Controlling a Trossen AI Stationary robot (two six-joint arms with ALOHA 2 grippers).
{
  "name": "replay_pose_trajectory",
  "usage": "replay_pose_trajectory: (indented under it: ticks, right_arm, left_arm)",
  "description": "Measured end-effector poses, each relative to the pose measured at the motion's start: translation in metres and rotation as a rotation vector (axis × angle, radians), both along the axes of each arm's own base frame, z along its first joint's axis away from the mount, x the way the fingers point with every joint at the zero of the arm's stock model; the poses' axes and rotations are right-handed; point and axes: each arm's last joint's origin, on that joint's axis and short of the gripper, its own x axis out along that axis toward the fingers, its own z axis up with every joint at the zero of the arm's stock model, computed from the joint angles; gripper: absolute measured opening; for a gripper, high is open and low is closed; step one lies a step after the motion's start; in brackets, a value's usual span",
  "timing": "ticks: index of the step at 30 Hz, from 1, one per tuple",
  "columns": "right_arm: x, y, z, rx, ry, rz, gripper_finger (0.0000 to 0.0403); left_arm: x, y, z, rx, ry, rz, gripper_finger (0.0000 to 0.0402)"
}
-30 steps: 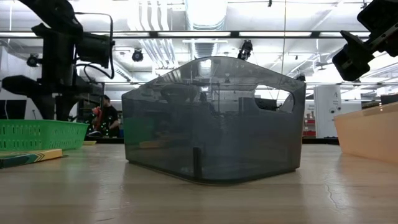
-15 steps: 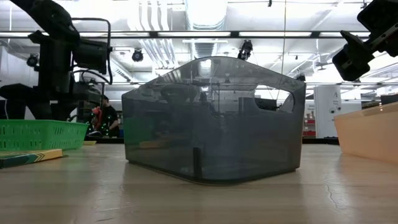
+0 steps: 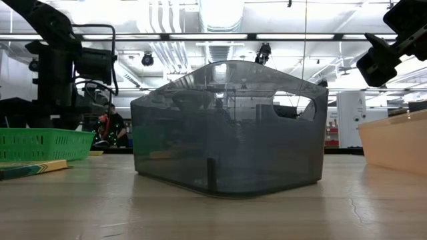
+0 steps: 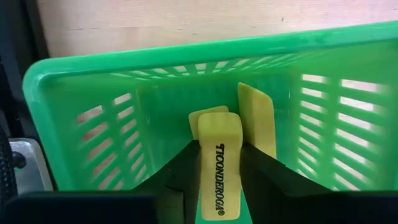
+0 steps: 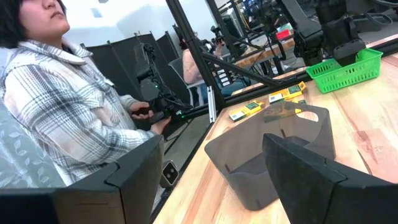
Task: Pick & Place School Supplies
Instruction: Put the yellow eraser into the green bin
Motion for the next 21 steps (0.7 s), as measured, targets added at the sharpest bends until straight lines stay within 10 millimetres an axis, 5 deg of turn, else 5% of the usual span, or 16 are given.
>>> replay_pose_trajectory:
  ticks: [9,21]
  right_arm:
    - [0.0000,0.0000,0.0000,0.000,0.000,0.000,0.0259]
    - [0.0000,0.0000,0.0000,0.000,0.000,0.000,0.0267]
  left_arm:
    - [0.0003,0.0001,0.0000,0.001,-0.003,0.003,0.0165]
    - [0.0021,0.0010,0.0032,0.005,-0.011,-0.001,0.0170]
